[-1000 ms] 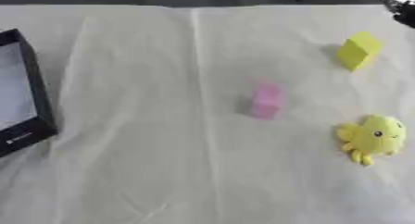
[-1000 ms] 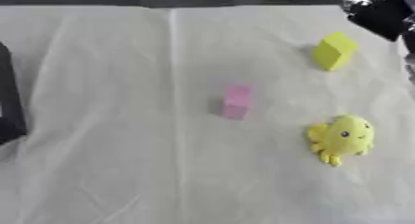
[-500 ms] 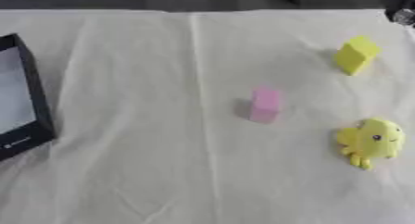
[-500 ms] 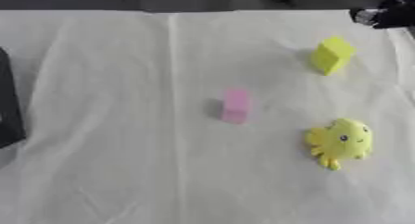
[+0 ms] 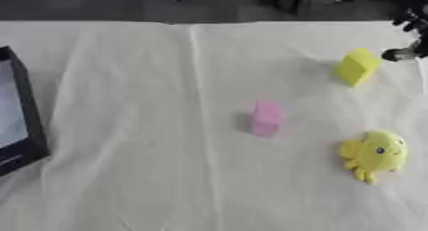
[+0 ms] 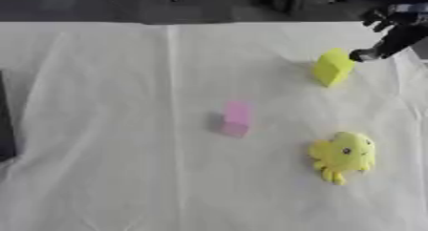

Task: Pick up the objects with one hand, pass them to the other hand, and then place them into the box on the other side of the table.

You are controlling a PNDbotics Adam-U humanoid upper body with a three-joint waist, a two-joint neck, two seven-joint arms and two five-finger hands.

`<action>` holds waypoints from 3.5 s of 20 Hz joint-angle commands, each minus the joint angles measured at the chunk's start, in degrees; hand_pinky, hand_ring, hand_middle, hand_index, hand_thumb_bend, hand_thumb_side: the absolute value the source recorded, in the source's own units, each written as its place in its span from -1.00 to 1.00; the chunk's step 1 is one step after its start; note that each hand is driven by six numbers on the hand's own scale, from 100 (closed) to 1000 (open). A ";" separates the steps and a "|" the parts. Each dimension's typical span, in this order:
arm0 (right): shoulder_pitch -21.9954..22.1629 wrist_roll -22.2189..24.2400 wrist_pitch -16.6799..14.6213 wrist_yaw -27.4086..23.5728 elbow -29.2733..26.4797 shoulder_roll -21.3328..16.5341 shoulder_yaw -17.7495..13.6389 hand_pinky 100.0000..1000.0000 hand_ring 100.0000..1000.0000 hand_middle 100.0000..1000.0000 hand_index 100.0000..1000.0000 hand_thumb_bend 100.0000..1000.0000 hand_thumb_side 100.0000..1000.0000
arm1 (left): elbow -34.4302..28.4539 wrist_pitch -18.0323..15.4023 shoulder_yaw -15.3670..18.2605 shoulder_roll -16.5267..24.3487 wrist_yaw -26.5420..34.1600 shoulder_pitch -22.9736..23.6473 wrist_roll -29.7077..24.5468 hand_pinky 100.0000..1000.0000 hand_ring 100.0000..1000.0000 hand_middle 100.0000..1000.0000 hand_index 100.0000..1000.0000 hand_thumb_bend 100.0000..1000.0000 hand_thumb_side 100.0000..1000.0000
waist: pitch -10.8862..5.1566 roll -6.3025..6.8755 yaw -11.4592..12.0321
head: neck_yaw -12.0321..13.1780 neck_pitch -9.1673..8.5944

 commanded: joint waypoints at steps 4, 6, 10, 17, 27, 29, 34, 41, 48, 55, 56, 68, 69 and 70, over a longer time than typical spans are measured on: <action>-1.25 -0.85 -0.87 1.85 2.30 -0.45 -1.24 0.91 0.87 0.88 1.00 -0.46 -0.55 | -1.37 -0.04 0.16 1.69 0.05 -0.78 -0.12 0.69 0.51 0.53 0.60 -0.92 0.68 | -0.48 0.05 0.19 | -0.12 -0.62; -1.32 -1.28 -0.95 1.71 2.90 -0.07 -1.11 0.90 0.86 0.87 1.00 -0.46 -0.51 | -1.41 -0.01 0.15 1.72 0.04 -0.83 -0.16 0.68 0.51 0.53 0.60 -0.93 0.68 | -0.29 0.16 0.27 | -0.13 -0.57; -1.67 -3.15 -0.08 2.11 3.97 0.73 -1.14 0.86 0.83 0.86 1.00 -0.50 -0.35 | -1.52 0.00 0.10 1.75 0.06 -0.96 -0.22 0.68 0.51 0.53 0.60 -0.93 0.68 | 0.07 0.37 0.40 | -0.26 -0.57; -1.91 -6.19 1.77 -0.64 5.09 1.77 -0.69 0.82 0.79 0.84 1.00 -0.58 -0.11 | -1.56 0.10 0.06 1.80 0.02 -1.02 -0.30 0.68 0.51 0.53 0.59 -0.93 0.68 | 0.60 0.39 0.59 | -0.32 -0.52; -1.55 -10.91 3.98 1.87 6.07 1.65 -1.22 0.85 0.82 0.84 1.00 -0.61 0.02 | -1.47 0.17 -0.04 1.79 0.04 -0.81 -0.38 0.68 0.51 0.51 0.58 -0.93 0.68 | 0.82 0.02 0.59 | -0.15 -0.44; -1.42 -12.18 4.26 2.19 6.13 1.86 -1.18 0.86 0.82 0.85 1.00 -0.64 0.06 | -1.48 0.17 -0.02 1.75 0.09 -0.77 -0.33 0.68 0.50 0.51 0.58 -0.93 0.68 | 0.87 0.04 0.62 | -0.14 -0.41; -1.27 -13.37 4.60 1.21 6.61 2.72 -1.01 0.84 0.81 0.85 1.00 -0.71 0.18 | -1.50 0.21 -0.07 1.59 0.13 -0.80 -0.39 0.68 0.50 0.50 0.57 -0.93 0.69 | 1.06 0.14 0.74 | -0.31 -0.55; -1.02 -14.33 5.13 -0.13 7.85 3.41 -1.29 0.84 0.80 0.86 1.00 -0.80 0.37 | -1.59 0.24 -0.01 1.44 0.16 -0.84 -0.25 0.68 0.50 0.50 0.57 -0.93 0.69 | 1.49 0.32 1.00 | -0.36 -0.70; -0.39 -15.95 5.37 -1.07 8.79 3.41 -1.44 0.86 0.82 0.86 1.00 -0.80 0.39 | -1.65 0.32 0.02 1.30 0.16 -0.81 -0.20 0.68 0.49 0.49 0.56 -0.93 0.69 | 1.89 0.37 1.05 | -0.35 -0.78; -0.08 -15.14 4.73 -2.13 8.16 3.55 -1.12 0.86 0.81 0.87 1.00 -0.84 0.48 | -1.63 0.36 0.08 1.24 0.16 -0.67 -0.15 0.68 0.49 0.49 0.56 -0.93 0.69 | 1.98 0.45 0.95 | -0.29 -0.60; -0.06 -15.05 4.70 -2.43 8.04 3.56 -1.08 0.86 0.81 0.87 1.00 -0.85 0.50 | -1.63 0.37 0.08 1.25 0.15 -0.66 -0.15 0.68 0.49 0.49 0.56 -0.93 0.69 | 1.98 0.45 0.94 | -0.33 -0.63; 0.99 -15.65 5.21 -3.69 7.23 2.97 -0.92 0.88 0.82 0.87 1.00 -0.82 0.43 | -1.61 0.44 0.06 1.20 0.12 -0.56 -0.26 0.68 0.49 0.48 0.55 -0.92 0.70 | 2.13 0.16 0.97 | -0.37 -0.68; 1.01 -15.60 5.20 -3.40 7.30 3.03 -0.90 0.88 0.82 0.87 1.00 -0.82 0.41 | -1.61 0.45 0.07 1.19 0.13 -0.56 -0.25 0.68 0.49 0.48 0.55 -0.92 0.70 | 2.15 0.16 0.99 | -0.39 -0.69; 1.03 -15.59 5.15 -3.13 7.32 3.08 -0.90 0.88 0.82 0.87 1.00 -0.81 0.39 | -1.61 0.46 0.06 1.16 0.14 -0.56 -0.27 0.68 0.49 0.48 0.55 -0.92 0.70 | 2.18 0.15 1.00 | -0.40 -0.69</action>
